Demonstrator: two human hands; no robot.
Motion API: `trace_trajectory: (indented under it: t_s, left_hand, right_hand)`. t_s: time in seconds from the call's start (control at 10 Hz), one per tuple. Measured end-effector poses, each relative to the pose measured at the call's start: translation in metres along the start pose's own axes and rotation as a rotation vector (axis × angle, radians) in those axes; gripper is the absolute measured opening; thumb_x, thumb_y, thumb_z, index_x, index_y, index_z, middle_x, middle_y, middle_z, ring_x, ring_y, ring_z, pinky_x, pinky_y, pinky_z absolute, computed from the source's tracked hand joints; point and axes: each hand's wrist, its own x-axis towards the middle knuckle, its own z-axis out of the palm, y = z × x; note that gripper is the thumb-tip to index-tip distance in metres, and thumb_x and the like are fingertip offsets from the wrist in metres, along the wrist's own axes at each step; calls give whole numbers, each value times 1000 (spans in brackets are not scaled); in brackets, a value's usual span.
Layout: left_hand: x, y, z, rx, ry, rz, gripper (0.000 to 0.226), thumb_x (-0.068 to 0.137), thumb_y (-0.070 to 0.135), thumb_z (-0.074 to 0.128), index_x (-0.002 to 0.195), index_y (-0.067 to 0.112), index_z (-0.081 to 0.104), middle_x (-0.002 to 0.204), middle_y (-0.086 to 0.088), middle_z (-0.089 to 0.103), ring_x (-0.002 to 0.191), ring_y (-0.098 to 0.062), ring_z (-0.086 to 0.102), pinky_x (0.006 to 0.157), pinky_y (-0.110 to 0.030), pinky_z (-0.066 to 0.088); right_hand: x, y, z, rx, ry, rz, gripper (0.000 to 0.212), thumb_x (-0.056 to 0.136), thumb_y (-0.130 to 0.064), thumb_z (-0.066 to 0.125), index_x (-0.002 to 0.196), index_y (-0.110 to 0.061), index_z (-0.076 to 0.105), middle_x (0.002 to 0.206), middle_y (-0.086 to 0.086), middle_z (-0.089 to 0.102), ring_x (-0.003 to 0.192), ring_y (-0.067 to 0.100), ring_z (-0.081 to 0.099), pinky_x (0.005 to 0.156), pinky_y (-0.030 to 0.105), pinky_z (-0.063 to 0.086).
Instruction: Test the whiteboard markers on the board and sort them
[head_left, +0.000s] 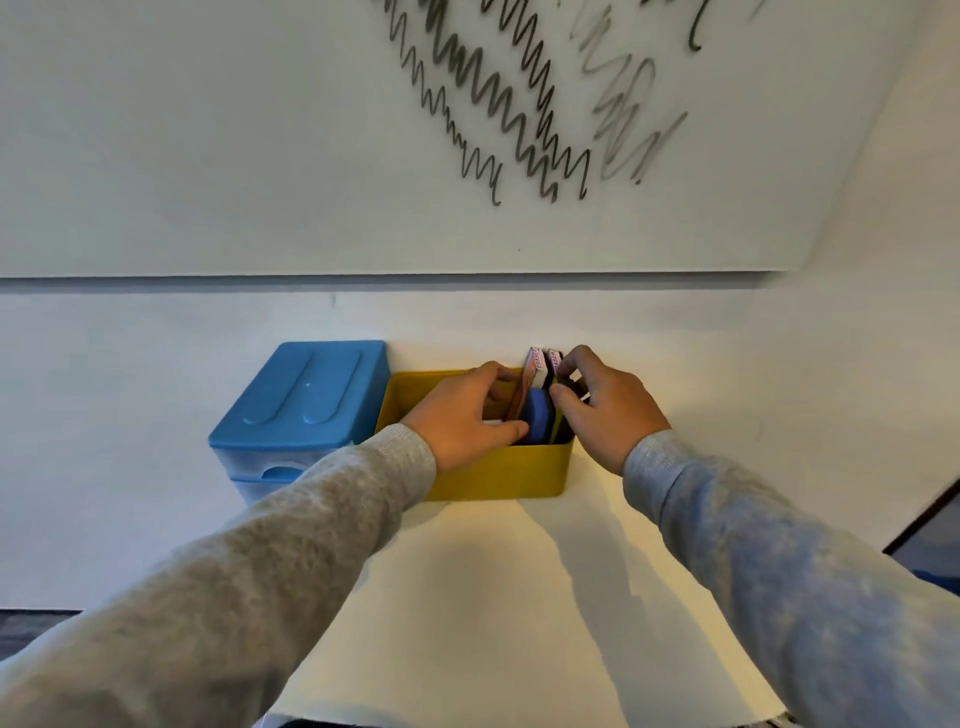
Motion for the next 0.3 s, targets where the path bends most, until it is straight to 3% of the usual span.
trace_trajectory:
  t_s: [0.1,0.3]
  left_hand:
    - [-12,3,-12,93,22,-18,61,88,39,71,141,26,45,129,4,58,117,-12,56,102,-33,50]
    - [-36,23,-54,241,20,7,57,92,41,65,143,30,41,139,3,51,126,-16,51,106,-41,47]
  right_hand:
    - [-2,-3,-5,-37,-50,27,20,101,-39,48,116,-25,50,100,5,64,84,25,61,79,41,55]
    - [-6,-12,-21,-145,-175,68,41,103,-43,45,140,-25,47,133,9,59,115,28,57,94,35,46]
